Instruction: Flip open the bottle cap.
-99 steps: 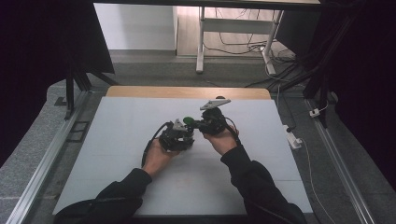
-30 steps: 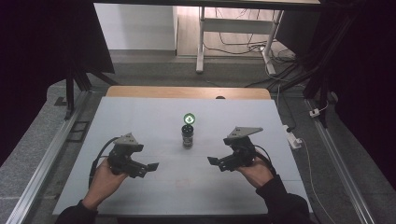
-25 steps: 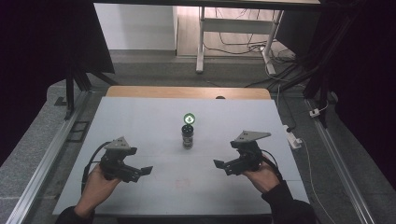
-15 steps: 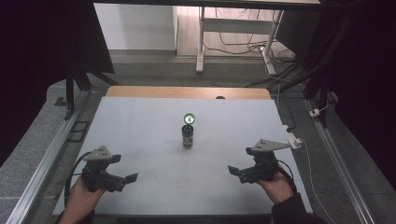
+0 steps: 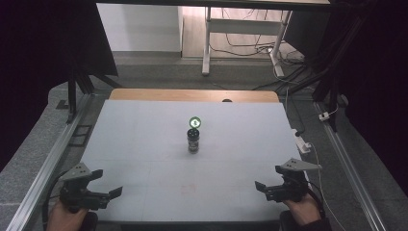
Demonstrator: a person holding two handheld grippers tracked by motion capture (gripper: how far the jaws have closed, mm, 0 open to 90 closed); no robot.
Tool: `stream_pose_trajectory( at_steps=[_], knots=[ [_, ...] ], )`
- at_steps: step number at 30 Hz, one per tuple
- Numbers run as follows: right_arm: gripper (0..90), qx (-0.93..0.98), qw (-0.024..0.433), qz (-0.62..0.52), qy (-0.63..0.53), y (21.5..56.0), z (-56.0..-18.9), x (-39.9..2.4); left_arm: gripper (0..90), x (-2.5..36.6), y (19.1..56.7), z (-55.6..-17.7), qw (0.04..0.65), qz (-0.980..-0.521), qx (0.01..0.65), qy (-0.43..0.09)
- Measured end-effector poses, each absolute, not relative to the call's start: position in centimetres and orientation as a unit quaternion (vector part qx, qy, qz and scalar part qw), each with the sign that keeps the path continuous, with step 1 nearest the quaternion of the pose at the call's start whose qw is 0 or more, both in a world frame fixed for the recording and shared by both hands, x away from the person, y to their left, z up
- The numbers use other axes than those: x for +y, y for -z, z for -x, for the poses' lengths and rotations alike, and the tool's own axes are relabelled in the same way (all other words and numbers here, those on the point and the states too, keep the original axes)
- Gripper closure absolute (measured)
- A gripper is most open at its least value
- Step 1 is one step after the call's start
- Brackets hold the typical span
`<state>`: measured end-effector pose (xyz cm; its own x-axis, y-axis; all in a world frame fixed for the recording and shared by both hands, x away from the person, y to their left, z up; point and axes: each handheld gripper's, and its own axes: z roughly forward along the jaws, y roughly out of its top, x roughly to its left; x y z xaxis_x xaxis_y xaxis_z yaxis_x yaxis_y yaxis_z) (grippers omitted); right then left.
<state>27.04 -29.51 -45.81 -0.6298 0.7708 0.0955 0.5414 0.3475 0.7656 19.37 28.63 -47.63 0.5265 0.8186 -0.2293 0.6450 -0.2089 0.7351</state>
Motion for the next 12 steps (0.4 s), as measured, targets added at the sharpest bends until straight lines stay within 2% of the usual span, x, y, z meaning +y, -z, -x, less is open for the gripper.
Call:
stream_pose_trajectory(
  at_steps=[12],
  knots=[
    [0.0,0.805,0.138,-0.427,-0.388,45.75,-26.34,-30.48,0.0,29.33,47.74,-18.85,0.401,-0.764,0.495,-0.102]
  ],
)
